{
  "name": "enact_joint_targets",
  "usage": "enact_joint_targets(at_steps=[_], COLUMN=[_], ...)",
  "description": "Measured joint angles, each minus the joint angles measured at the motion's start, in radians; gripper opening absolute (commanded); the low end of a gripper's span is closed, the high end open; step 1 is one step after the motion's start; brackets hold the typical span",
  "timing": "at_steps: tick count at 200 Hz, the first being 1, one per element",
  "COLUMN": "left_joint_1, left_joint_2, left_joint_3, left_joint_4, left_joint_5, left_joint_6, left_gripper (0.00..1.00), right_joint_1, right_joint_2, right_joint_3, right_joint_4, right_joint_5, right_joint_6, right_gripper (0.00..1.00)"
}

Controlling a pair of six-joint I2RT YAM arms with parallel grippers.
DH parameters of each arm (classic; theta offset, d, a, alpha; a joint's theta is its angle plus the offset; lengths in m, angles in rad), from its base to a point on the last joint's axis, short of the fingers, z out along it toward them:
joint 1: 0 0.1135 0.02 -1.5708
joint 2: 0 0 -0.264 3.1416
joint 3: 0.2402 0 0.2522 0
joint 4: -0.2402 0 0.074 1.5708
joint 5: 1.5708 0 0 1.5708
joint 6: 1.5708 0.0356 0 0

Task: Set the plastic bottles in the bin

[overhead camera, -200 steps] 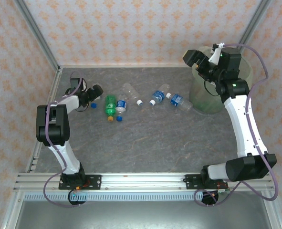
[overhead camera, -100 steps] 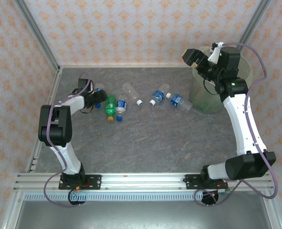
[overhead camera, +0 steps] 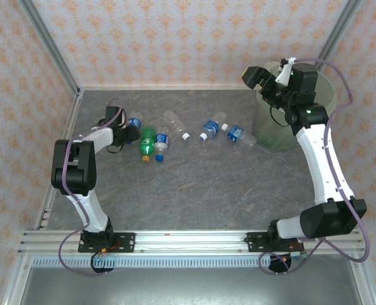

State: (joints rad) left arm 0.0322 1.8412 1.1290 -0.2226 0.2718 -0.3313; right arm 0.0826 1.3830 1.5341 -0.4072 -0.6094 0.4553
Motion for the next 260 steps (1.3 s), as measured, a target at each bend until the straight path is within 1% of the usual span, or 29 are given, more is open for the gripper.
enact_joint_targets(at_steps=[17, 50, 92, 158, 179, 198, 226, 232, 237, 250, 260], left_joint_1=[0.0, 0.0, 0.0, 0.0, 0.0, 0.0, 0.0, 0.0, 0.0, 0.0, 0.0], left_joint_2=[0.0, 0.001, 0.002, 0.001, 0.0, -0.003, -0.005, -0.005, -0.005, -0.005, -0.005], left_joint_3=[0.002, 0.003, 0.003, -0.04, -0.044, -0.044, -0.044, -0.044, -0.044, -0.044, -0.043], left_joint_4=[-0.003, -0.006, -0.006, -0.01, -0.016, -0.016, -0.016, -0.016, -0.016, -0.016, -0.016], left_joint_5=[0.0, 0.002, 0.008, 0.01, 0.01, 0.01, 0.008, 0.008, 0.008, 0.008, 0.008], left_joint_6=[0.003, 0.013, 0.02, 0.035, 0.039, 0.042, 0.046, 0.046, 0.046, 0.046, 0.047], left_gripper=[0.53, 0.53, 0.58, 0.57, 0.59, 0.58, 0.54, 0.52, 0.48, 0.46, 0.38], right_joint_1=[0.0, 0.0, 0.0, 0.0, 0.0, 0.0, 0.0, 0.0, 0.0, 0.0, 0.0], right_joint_2=[0.007, 0.009, 0.009, 0.009, 0.009, 0.009, 0.005, 0.003, 0.002, -0.003, -0.006], right_joint_3=[0.0, 0.0, 0.0, -0.001, -0.001, -0.003, -0.014, -0.015, -0.018, -0.023, -0.023], right_joint_4=[0.001, 0.001, 0.001, 0.002, 0.003, 0.004, 0.004, 0.004, 0.004, 0.003, 0.004], right_joint_5=[-0.002, -0.002, -0.002, -0.005, -0.009, -0.01, -0.01, -0.011, -0.012, -0.013, -0.013], right_joint_6=[0.0, 0.0, 0.0, 0.0, 0.0, 0.0, 0.0, 0.0, 0.001, 0.002, 0.004], right_gripper=[0.99, 1.0, 1.0, 1.0, 1.0, 1.0, 1.0, 1.0, 1.0, 1.0, 1.0])
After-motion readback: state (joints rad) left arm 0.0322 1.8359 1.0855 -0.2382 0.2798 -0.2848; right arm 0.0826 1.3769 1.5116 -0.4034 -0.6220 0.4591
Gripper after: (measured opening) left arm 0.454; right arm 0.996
